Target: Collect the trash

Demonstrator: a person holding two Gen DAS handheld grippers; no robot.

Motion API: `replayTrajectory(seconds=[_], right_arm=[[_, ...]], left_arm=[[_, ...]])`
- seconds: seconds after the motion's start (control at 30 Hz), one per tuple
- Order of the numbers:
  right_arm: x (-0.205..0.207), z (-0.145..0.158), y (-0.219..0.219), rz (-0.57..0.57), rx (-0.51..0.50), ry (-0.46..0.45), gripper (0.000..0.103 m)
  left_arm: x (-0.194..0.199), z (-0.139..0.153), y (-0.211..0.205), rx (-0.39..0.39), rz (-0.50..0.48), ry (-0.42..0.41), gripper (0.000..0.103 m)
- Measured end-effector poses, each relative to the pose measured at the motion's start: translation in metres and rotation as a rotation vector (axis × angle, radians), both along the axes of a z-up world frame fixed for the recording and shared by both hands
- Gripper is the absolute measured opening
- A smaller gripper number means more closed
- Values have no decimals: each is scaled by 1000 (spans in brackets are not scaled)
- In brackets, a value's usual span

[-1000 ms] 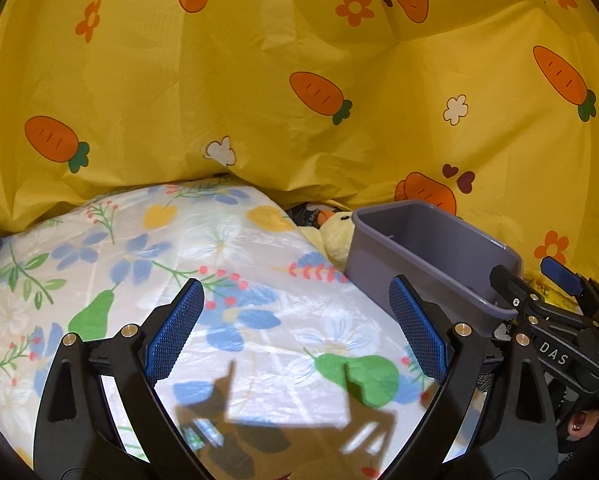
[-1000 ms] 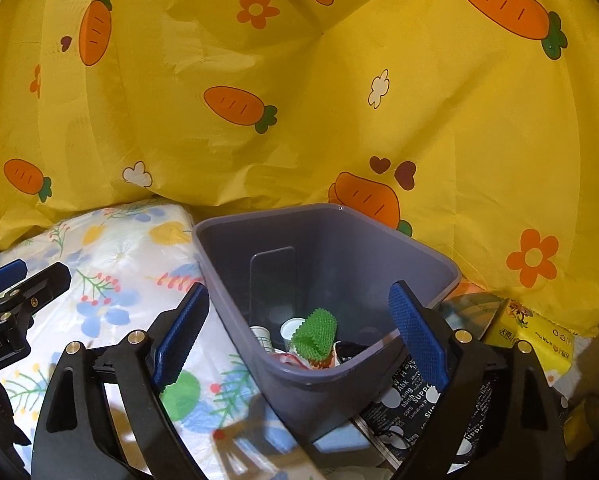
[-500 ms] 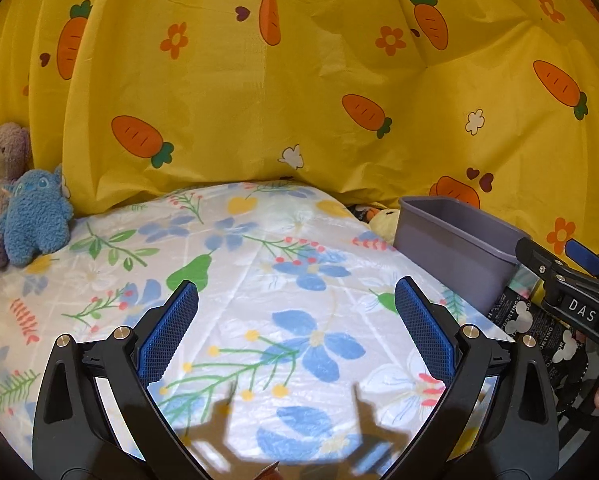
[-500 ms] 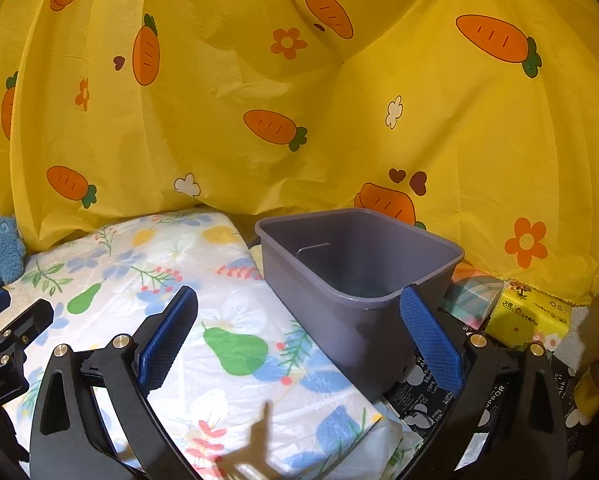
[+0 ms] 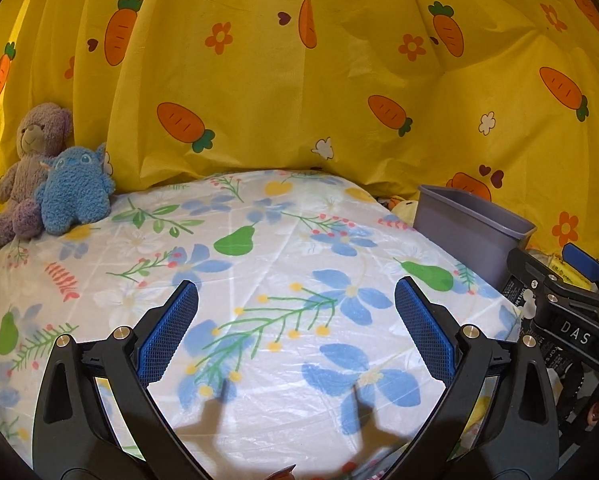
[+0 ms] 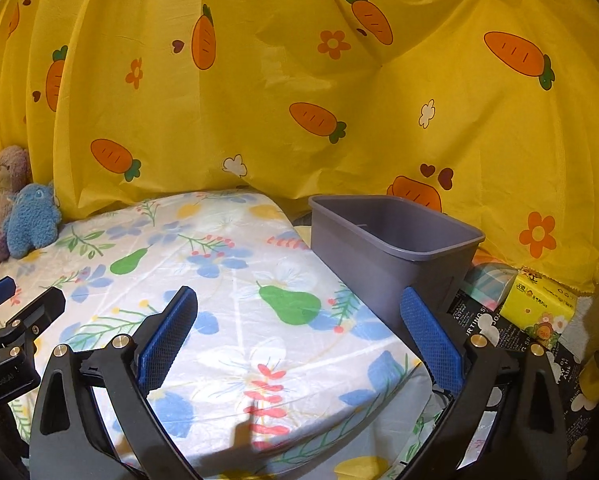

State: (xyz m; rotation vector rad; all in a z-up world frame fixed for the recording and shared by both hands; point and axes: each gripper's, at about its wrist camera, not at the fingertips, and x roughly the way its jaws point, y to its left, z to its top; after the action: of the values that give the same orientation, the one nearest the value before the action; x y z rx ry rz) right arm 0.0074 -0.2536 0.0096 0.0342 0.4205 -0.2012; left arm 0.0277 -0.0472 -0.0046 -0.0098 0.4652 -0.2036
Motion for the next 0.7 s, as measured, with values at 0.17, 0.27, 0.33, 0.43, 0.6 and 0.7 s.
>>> replayTrajectory(seconds=[0.17, 0.27, 0.33, 0.43, 0.6, 0.7], right_arm=[[-3, -2, 6, 10, -1, -4, 97], [-5, -3, 9, 17, 0, -6, 97], [-6, -3, 10, 18, -2, -7, 97], [-5, -3, 10, 17, -5, -8, 97], [-8, -2, 8, 10, 1, -14, 97], [-8, -2, 9, 11, 0, -15, 97]], left_arm=[[-6, -3, 6, 2, 15, 4, 97], [-8, -3, 10, 0, 25, 0, 97], [-9, -2, 11, -2, 31, -4, 97], [-11, 1, 13, -7, 41, -13, 97], [-13, 4, 12, -7, 39, -25, 97], [-14, 4, 13, -8, 41, -28, 97]])
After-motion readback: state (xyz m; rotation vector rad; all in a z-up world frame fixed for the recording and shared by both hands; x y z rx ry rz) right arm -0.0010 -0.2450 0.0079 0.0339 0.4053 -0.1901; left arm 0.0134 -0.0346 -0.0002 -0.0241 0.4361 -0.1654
